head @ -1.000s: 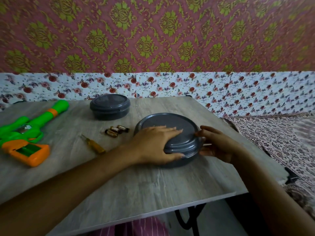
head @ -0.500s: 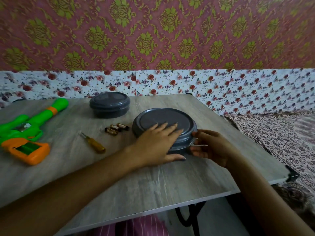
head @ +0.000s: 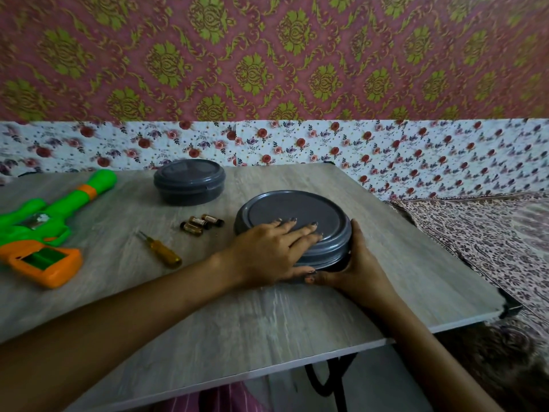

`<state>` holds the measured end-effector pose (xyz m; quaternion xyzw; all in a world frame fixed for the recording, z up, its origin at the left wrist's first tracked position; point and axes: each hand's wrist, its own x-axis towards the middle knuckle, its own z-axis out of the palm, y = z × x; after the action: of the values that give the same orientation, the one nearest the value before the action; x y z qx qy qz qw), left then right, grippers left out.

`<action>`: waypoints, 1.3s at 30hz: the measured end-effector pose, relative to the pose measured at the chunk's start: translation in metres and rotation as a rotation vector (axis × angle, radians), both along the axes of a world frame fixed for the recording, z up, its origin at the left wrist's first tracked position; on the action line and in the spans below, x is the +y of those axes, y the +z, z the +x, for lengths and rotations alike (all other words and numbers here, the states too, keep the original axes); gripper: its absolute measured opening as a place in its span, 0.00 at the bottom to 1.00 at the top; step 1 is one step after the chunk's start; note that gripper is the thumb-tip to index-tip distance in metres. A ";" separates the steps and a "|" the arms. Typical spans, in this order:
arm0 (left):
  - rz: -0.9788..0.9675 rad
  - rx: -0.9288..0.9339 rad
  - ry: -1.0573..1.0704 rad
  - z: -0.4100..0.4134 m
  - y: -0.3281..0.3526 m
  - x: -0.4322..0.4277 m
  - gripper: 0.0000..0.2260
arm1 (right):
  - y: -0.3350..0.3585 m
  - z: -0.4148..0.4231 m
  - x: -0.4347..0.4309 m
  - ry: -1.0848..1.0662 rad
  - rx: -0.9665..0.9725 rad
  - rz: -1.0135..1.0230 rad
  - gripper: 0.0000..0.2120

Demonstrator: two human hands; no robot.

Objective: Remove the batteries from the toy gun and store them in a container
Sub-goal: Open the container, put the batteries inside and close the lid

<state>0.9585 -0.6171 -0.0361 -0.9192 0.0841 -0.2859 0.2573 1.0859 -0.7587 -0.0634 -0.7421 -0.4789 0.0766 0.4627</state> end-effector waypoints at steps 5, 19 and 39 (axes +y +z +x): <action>-0.040 -0.016 -0.097 0.003 0.004 0.004 0.26 | -0.002 0.001 -0.002 0.010 0.006 0.043 0.62; -1.654 -0.721 0.317 0.067 0.061 0.103 0.17 | -0.004 0.001 -0.007 -0.056 -0.010 0.098 0.34; -1.083 0.274 0.713 -0.012 0.040 0.136 0.11 | -0.017 0.011 -0.005 0.083 0.043 0.125 0.37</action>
<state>0.9465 -0.4809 0.0040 -0.9184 -0.3487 -0.0655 -0.1753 1.0966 -0.7642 -0.0805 -0.6896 -0.5029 0.0815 0.5147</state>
